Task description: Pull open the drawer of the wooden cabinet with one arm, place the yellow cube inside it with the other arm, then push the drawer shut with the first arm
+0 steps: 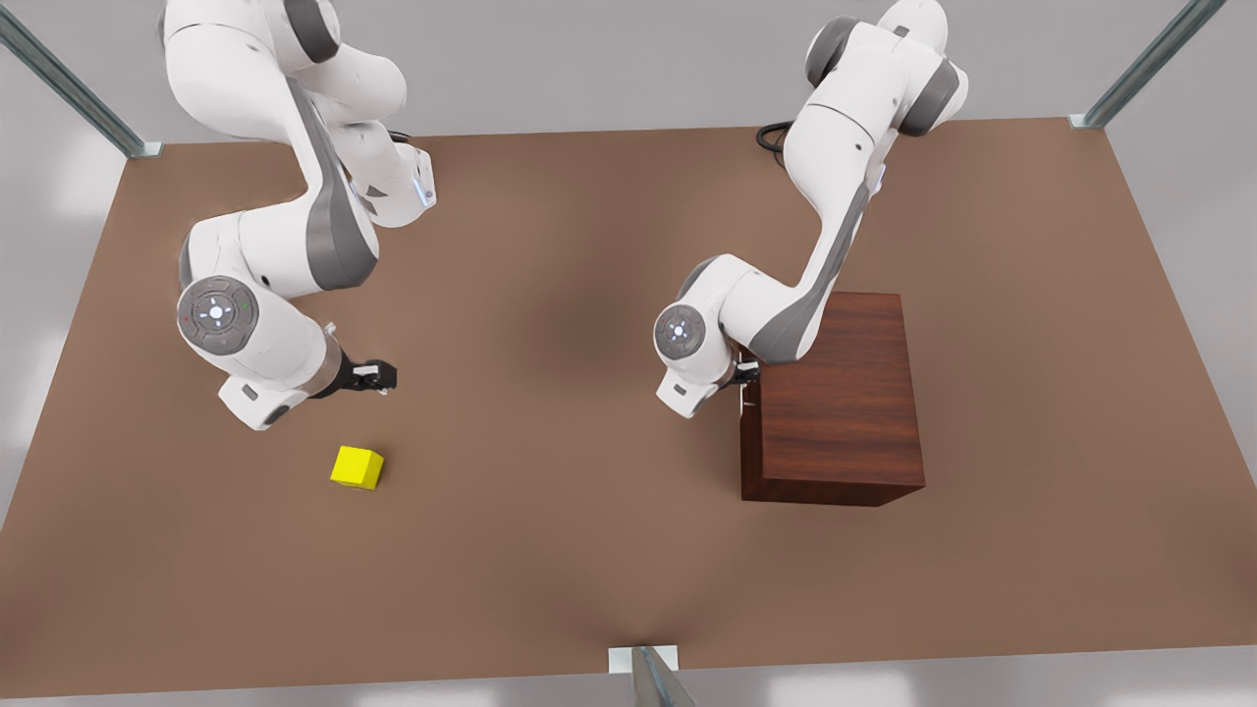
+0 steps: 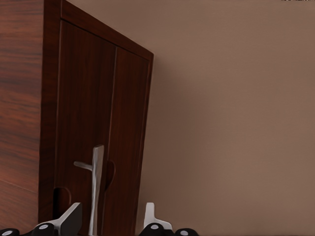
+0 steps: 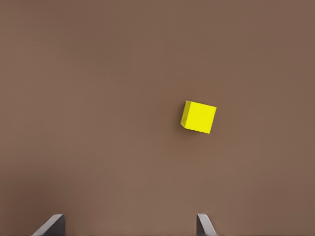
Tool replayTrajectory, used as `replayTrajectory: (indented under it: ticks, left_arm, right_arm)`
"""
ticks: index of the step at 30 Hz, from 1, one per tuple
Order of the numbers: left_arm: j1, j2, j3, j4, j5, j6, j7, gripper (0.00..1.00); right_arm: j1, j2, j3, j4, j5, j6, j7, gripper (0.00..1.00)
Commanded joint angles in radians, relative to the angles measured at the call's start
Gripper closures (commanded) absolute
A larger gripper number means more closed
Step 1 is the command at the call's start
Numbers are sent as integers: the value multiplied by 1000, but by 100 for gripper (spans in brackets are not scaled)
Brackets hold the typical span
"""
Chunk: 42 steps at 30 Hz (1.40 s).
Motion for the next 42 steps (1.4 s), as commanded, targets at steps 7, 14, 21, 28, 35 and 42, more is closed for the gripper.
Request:
replayTrajectory:
  ticks: [7, 14, 21, 28, 35, 42]
  left_arm:
    - [3, 6, 2, -19, 11, 49, -176, 29]
    - [0, 13, 2, -29, 8, 64, -181, 29]
    - [-18, 20, -3, -17, 8, 64, -205, 29]
    - [-54, 63, -5, 64, 5, 55, -247, 29]
    - [-78, 108, -5, 153, -1, 52, -279, 29]
    - [-109, 135, -6, 192, -1, 53, -355, 29]
  right_arm:
    - [-172, 117, -2, -131, 0, 310, -13, 0]
    - [-238, 282, -6, -95, 57, 386, -13, 0]
    - [-226, 325, -6, -103, 35, 437, -10, 0]
    - [-224, 357, -2, -158, 8, 432, -25, 0]
    - [-227, 346, 0, -221, 8, 437, -40, 0]
    - [-227, 381, -2, -230, 8, 558, -39, 0]
